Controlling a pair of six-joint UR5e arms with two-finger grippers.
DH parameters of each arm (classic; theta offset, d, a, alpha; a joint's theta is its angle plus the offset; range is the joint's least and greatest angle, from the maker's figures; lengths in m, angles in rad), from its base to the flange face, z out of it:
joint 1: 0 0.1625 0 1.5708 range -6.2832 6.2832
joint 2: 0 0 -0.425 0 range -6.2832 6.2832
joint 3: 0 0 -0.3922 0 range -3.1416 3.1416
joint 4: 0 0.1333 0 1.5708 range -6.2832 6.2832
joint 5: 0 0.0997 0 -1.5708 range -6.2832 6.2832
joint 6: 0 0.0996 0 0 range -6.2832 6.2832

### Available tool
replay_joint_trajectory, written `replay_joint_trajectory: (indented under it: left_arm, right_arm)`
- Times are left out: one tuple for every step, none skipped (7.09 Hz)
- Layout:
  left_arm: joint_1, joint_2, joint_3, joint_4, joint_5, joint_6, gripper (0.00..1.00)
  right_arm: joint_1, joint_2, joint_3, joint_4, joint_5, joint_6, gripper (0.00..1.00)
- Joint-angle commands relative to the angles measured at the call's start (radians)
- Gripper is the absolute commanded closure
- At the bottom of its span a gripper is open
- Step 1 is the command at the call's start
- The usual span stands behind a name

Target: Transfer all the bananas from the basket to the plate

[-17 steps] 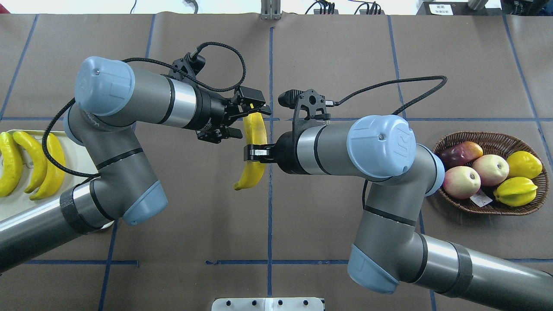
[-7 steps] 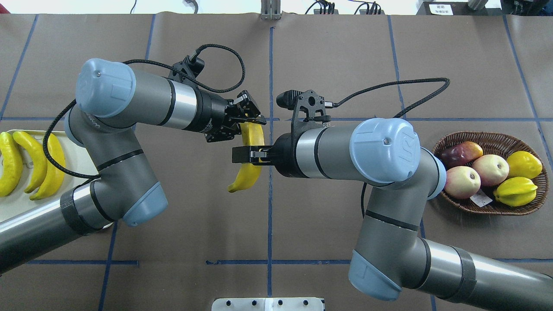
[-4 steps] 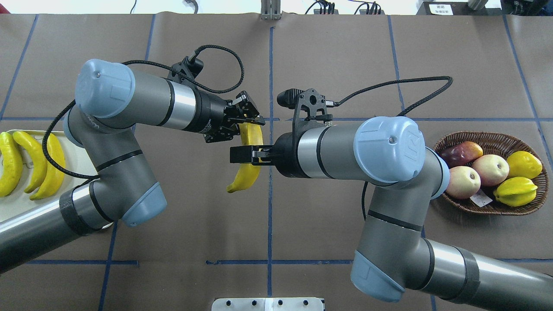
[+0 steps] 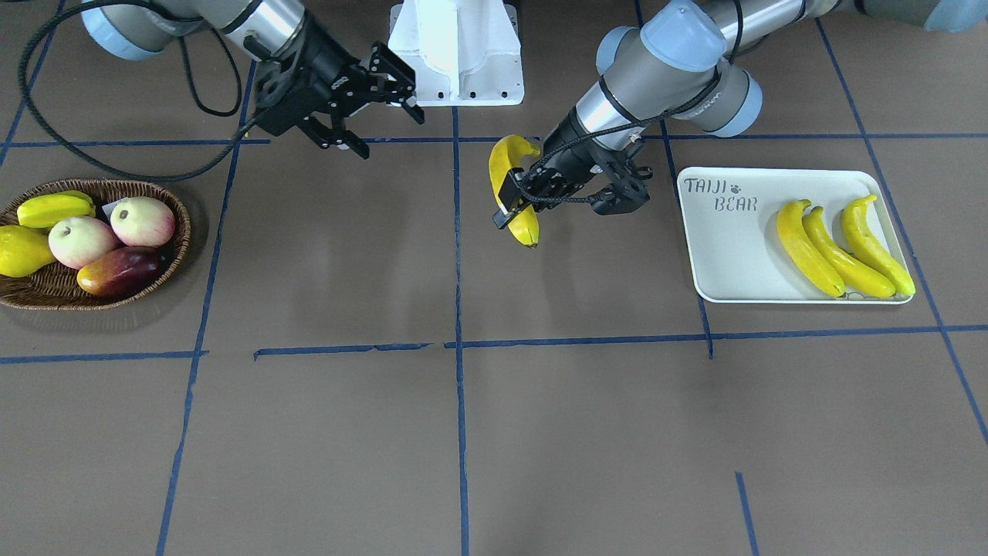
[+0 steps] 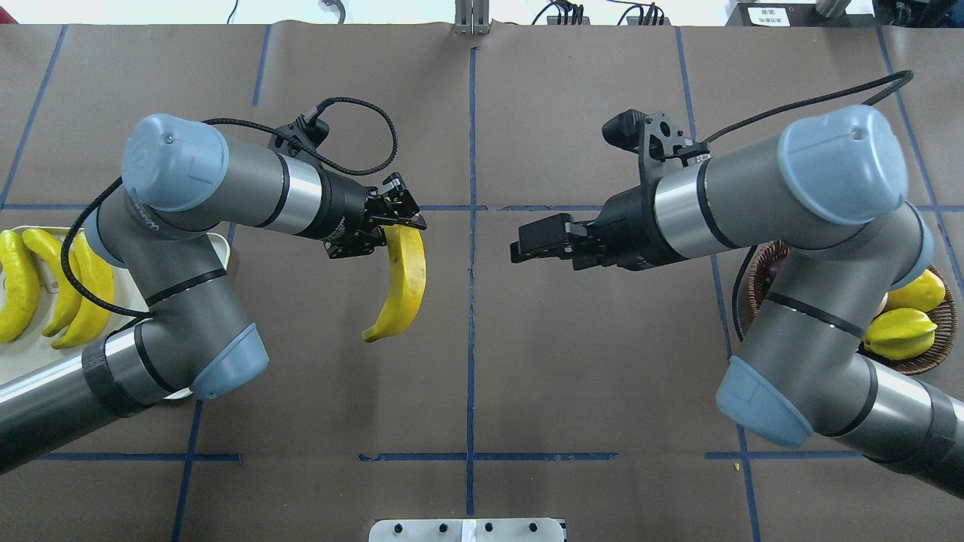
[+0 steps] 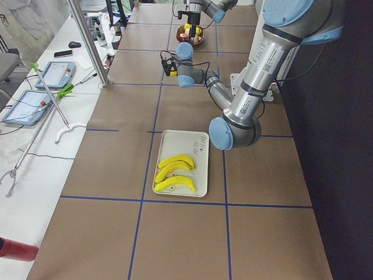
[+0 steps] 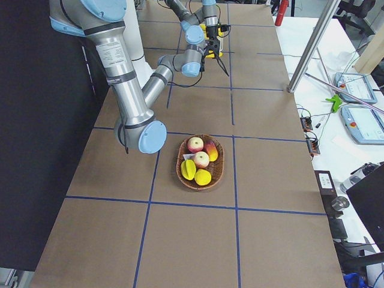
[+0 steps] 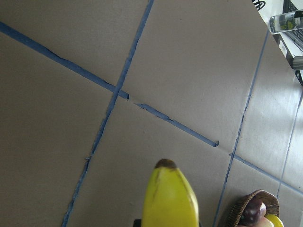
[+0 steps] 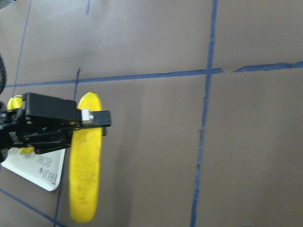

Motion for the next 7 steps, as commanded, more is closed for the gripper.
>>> replay_joint_trajectory:
  left_arm:
    - [-0.019,0.039,-0.014,0.185,-0.011,0.011,0.96]
    - [-0.039,0.07,-0.017,0.211,-0.029,0.012,0.96]
    - [-0.077,0.1,-0.025,0.222,-0.068,0.019,0.96]
    - [-0.114,0.177,-0.049,0.228,-0.077,0.082,0.96]
    - [-0.145,0.269,-0.063,0.228,-0.076,0.148,0.96]
    - [-0.163,0.335,-0.059,0.225,-0.07,0.21,0.96]
    - [-0.176,0.373,-0.048,0.221,-0.067,0.201,0.96]
  right_arm:
    - [0.069,-0.098,0.002,-0.066,0.022,-0.107,0.01]
    - [0.091,-0.131,0.002,-0.138,0.022,-0.199,0.01]
    - [0.124,-0.161,0.003,-0.21,0.022,-0.314,0.01]
    - [0.16,-0.213,0.003,-0.24,0.022,-0.429,0.01]
    - [0.212,-0.284,-0.004,-0.246,0.023,-0.549,0.01]
    - [0.256,-0.316,-0.03,-0.293,0.023,-0.728,0.01]
    - [0.32,-0.323,-0.036,-0.37,0.023,-0.862,0.01]
